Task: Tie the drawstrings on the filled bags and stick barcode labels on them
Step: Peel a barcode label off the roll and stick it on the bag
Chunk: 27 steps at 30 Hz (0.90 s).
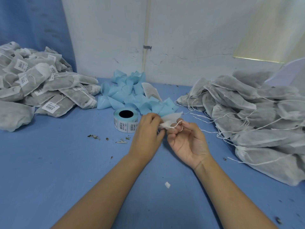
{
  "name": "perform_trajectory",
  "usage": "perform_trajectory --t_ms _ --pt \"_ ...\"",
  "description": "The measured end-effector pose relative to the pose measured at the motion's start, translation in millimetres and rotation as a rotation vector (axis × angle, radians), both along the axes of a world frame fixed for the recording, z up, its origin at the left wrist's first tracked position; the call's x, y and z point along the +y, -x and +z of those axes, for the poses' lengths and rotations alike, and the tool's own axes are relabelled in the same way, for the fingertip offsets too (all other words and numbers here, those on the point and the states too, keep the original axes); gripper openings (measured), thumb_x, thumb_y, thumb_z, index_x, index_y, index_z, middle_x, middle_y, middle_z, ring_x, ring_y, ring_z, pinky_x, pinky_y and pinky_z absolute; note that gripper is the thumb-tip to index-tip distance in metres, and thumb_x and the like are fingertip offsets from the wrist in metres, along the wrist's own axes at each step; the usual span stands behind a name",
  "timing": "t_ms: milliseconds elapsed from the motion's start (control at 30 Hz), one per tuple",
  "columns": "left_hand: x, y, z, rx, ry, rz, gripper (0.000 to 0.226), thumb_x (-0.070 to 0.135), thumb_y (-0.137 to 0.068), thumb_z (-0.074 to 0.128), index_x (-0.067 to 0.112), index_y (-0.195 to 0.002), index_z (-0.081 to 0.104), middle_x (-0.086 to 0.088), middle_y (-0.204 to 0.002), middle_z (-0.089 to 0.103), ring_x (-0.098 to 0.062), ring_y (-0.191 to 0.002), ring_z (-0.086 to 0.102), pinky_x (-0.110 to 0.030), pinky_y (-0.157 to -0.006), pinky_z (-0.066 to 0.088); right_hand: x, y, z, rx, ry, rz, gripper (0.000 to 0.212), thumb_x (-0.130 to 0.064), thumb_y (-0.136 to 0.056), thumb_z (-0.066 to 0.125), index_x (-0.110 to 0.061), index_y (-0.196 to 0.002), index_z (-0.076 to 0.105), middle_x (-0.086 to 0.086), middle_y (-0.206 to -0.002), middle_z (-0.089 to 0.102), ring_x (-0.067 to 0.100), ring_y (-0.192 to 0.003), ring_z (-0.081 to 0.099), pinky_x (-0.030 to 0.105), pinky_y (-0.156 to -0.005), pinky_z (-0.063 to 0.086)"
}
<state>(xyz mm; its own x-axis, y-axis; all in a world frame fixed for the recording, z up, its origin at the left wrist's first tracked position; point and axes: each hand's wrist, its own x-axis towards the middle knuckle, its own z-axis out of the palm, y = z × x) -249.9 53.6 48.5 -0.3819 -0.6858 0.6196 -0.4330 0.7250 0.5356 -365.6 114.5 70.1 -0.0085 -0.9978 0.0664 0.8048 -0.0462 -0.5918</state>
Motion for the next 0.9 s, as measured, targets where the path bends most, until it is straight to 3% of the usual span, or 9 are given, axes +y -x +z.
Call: perform_trajectory --t_ms 100,167,267,333,467,567,667,767,900 --pt "6 -1 4 0.201 -0.119 -0.019 0.006 0.013 -0.093 0.054 0.013 -0.099 0.052 0.0 -0.093 0.056 -0.01 -0.082 0.048 -0.025 -0.072 0.038 0 2 -1 0.005 -0.006 -0.001 0.042 -0.009 -0.036 0.092 -0.015 -0.063 0.061 -0.002 -0.06 0.054 0.012 -0.055 0.058 0.021 -0.051 0.052" --pt "9 -2 7 0.339 -0.217 -0.009 0.011 0.014 -0.095 0.048 0.023 -0.099 0.043 0.01 -0.084 0.053 -0.003 -0.072 0.048 -0.018 -0.062 0.036 0 4 -3 0.025 -0.03 -0.044 0.041 -0.01 -0.037 0.091 -0.016 -0.065 0.061 -0.001 -0.065 0.059 0.013 -0.059 0.063 0.021 -0.051 0.052" --pt "12 -2 12 0.509 -0.248 -0.008 0.025 0.003 -0.095 0.043 0.026 -0.104 0.04 0.019 -0.087 0.054 0.012 -0.077 0.052 -0.005 -0.065 0.038 -3 2 -3 0.1 -0.076 -0.14 0.011 -0.012 -0.061 0.074 -0.019 -0.061 0.065 -0.001 -0.07 0.065 0.014 -0.064 0.067 0.019 -0.053 0.052" --pt "12 -2 14 0.591 -0.281 -0.006 0.029 -0.001 -0.094 0.04 0.025 -0.107 0.041 0.02 -0.092 0.054 0.015 -0.081 0.052 -0.002 -0.068 0.037 -5 0 -3 0.195 -0.102 -0.202 0.01 -0.012 -0.068 0.064 -0.02 -0.062 0.065 -0.001 -0.072 0.066 0.011 -0.064 0.064 0.017 -0.052 0.05" --pt "5 -3 15 0.674 -0.325 0.054 0.036 -0.006 -0.092 0.037 0.024 -0.111 0.042 0.021 -0.1 0.053 0.018 -0.085 0.052 -0.001 -0.069 0.037 -9 -4 -8 0.36 -0.152 -0.392 0.012 -0.009 -0.071 0.068 -0.017 -0.072 0.06 -0.004 -0.069 0.057 0.008 -0.058 0.045 0.016 -0.045 0.031" --pt "0 -5 15 0.688 -0.356 0.086 0.043 -0.007 -0.09 0.036 0.029 -0.112 0.043 0.006 -0.104 0.057 0.012 -0.085 0.054 -0.003 -0.07 0.039 -10 -8 -11 0.437 -0.161 -0.522 0.018 -0.002 -0.082 0.064 -0.016 -0.072 0.062 -0.008 -0.067 0.061 0.005 -0.057 0.051 0.016 -0.052 0.037" --pt "-1 -5 15 0.695 -0.356 0.074 0.052 -0.01 -0.089 0.033 0.034 -0.111 0.047 0.002 -0.105 0.06 -0.004 -0.089 0.058 -0.008 -0.075 0.043 -11 -12 -10 0.458 -0.166 -0.542 0.012 -0.002 -0.082 0.065 -0.012 -0.077 0.061 -0.006 -0.07 0.066 0.006 -0.062 0.061 0.017 -0.058 0.048" --pt "0 -5 14 0.663 -0.345 0.047 0.055 -0.016 -0.084 0.031 0.023 -0.111 0.058 0.0 -0.113 0.061 -0.01 -0.106 0.056 -0.018 -0.093 0.044 -11 -12 -10 0.457 -0.183 -0.545 0.014 -0.002 -0.083 0.065 -0.013 -0.074 0.062 -0.001 -0.074 0.066 0.01 -0.066 0.061 0.019 -0.064 0.049" --pt "0 -5 13 0.688 -0.441 -0.018 0.046 -0.012 -0.085 0.036 0.016 -0.11 0.063 0.001 -0.111 0.065 -0.014 -0.107 0.059 -0.02 -0.091 0.046 -11 -10 -10 0.396 -0.196 -0.531 0.015 -0.002 -0.084 0.064 -0.011 -0.074 0.061 0.004 -0.074 0.066 0.012 -0.067 0.061 0.023 -0.069 0.05"
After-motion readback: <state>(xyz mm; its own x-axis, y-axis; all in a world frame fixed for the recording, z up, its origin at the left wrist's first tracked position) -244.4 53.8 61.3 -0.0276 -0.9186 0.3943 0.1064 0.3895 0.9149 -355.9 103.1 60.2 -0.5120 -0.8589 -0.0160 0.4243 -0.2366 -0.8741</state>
